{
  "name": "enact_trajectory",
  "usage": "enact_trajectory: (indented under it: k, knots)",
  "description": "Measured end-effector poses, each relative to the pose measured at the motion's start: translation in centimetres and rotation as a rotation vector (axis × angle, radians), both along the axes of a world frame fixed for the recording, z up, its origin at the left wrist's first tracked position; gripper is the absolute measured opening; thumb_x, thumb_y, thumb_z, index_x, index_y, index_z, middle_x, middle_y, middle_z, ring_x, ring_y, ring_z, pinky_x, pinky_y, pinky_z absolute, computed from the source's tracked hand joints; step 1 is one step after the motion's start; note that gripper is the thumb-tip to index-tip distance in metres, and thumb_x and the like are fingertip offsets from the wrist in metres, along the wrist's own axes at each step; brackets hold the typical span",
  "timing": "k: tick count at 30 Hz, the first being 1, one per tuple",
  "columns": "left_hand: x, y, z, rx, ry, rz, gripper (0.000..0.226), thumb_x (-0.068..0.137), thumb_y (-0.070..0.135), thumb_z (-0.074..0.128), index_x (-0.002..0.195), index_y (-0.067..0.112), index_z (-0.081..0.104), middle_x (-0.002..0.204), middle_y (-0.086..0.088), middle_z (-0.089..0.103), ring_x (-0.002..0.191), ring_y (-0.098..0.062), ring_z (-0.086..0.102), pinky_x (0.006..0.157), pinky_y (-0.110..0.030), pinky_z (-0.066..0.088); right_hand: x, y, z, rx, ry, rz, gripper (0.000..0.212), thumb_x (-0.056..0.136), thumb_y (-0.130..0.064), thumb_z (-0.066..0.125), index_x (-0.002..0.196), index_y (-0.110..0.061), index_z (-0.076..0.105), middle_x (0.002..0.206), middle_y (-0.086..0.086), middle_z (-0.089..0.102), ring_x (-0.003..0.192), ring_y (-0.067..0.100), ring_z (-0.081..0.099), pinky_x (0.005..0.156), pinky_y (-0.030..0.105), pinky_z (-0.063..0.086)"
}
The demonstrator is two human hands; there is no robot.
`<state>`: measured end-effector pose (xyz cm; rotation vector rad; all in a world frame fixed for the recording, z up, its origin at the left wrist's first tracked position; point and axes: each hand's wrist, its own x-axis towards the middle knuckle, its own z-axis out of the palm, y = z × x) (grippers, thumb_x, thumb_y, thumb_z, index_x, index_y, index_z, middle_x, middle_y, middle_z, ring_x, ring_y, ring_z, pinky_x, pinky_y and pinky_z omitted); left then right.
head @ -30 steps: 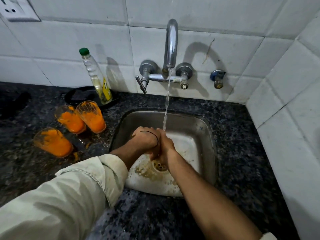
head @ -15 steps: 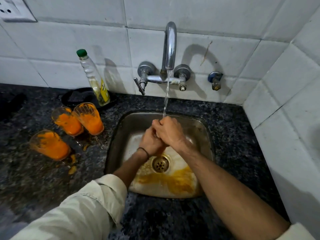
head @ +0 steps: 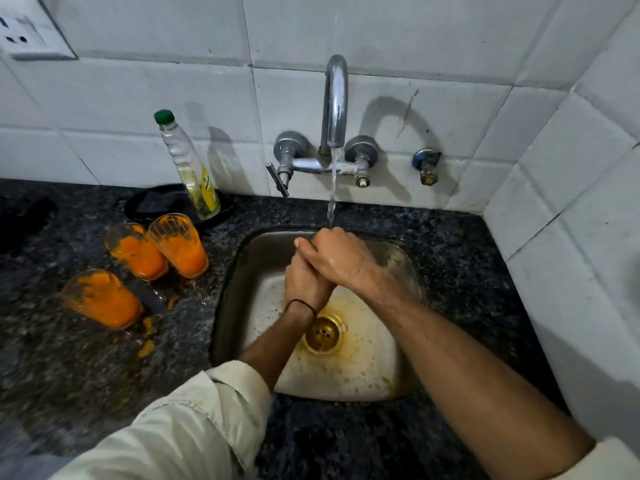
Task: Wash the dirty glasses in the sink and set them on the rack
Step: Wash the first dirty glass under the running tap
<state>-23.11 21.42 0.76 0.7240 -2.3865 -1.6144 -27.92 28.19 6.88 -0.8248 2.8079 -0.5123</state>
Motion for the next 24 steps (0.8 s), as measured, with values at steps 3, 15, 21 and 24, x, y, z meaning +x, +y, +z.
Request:
enact_trajectory:
  k: [3, 15, 21, 24]
  knots:
    - [0.5, 0.2, -0.2, -0.018, -0.025, -0.024, 0.059, 0.066, 0.045, 0.076, 0.116, 0.021, 0.056, 0.093, 0.001, 0.070, 0.084, -0.019, 0.069, 0.071, -0.043, 0.059, -0.4, -0.2, -0.3, -0.056, -0.064, -0.057, 0.045, 0.103, -0.045, 0.041, 0.085, -0.011, 0.065, 0.081, 0.006, 0.059, 0.081, 0.026, 0.061, 0.077, 0.036, 0.048]
    - [0.0, 0.6, 2.0, -0.110, -0.010, 0.061, 0.026, 0.085, 0.029, 0.067, 0.105, 0.015, 0.060, 0.089, -0.004, 0.068, 0.086, -0.023, 0.066, 0.076, -0.042, 0.057, 0.0, -0.8, 0.8, -0.176, -0.072, -0.164, 0.046, 0.098, -0.048, 0.052, 0.065, -0.015, 0.055, 0.064, 0.001, 0.055, 0.065, 0.023, 0.056, 0.064, 0.034, 0.043]
    - [0.0, -3.3, 1.2, 0.600, -0.015, -0.483, 0.037, 0.074, 0.007, 0.078, 0.109, 0.009, 0.067, 0.098, -0.010, 0.072, 0.100, -0.027, 0.067, 0.097, -0.047, 0.052, -1.0, 2.0, 2.5, -0.296, -0.361, 0.102, 0.041, 0.096, -0.041, 0.060, 0.063, -0.018, 0.064, 0.062, 0.008, 0.067, 0.053, 0.020, 0.062, 0.061, 0.036, 0.053]
    - [-0.2, -2.6, 1.7, 0.369, -0.016, -0.300, 0.032, 0.074, 0.009, 0.078, 0.104, 0.011, 0.066, 0.091, -0.008, 0.073, 0.089, -0.024, 0.070, 0.081, -0.039, 0.058, -0.9, 1.4, 1.7, -0.383, -0.275, -0.002, 0.042, 0.098, -0.037, 0.058, 0.064, -0.014, 0.068, 0.064, 0.005, 0.069, 0.059, 0.015, 0.063, 0.070, 0.034, 0.054]
